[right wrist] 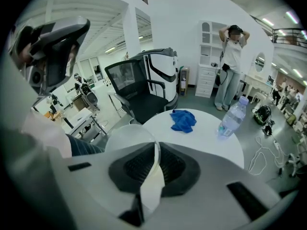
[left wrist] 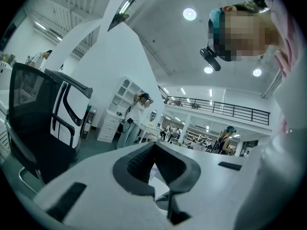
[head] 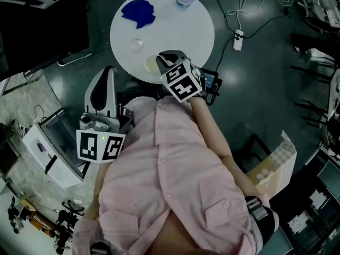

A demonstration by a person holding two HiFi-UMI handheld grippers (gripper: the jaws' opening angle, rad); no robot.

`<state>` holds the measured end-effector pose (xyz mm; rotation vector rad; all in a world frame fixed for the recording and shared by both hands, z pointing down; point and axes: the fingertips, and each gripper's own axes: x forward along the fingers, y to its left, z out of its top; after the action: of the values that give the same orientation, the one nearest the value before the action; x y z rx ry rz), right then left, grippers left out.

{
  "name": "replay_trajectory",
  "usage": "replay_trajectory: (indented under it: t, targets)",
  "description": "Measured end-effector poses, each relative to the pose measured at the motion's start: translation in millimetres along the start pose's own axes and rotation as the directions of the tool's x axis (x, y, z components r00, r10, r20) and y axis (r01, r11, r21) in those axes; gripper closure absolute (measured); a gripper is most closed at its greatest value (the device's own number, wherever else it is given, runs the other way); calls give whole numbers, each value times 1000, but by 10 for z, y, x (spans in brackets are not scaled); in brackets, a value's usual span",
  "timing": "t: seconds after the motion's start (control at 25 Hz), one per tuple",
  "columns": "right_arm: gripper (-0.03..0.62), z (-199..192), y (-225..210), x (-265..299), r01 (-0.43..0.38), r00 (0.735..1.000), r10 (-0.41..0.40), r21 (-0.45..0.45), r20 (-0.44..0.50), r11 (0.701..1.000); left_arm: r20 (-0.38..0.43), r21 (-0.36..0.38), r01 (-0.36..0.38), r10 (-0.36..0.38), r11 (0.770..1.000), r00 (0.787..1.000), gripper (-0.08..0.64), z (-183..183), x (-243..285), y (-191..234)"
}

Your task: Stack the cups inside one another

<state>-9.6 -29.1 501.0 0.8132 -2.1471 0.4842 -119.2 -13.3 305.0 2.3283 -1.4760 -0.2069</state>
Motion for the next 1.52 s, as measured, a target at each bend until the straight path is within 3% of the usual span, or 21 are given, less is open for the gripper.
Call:
replay_trajectory:
  t: [0.76,1.52]
  targets:
    - [551,-185,0,205,-18,997,16,-30,-80,999,17,1,-60,60,998,998,551,42,-177,125]
    - [551,-400,119,659,-78,983,56,-123,-173,989,0,-3,-35,35,999,999,551,42,-116,154]
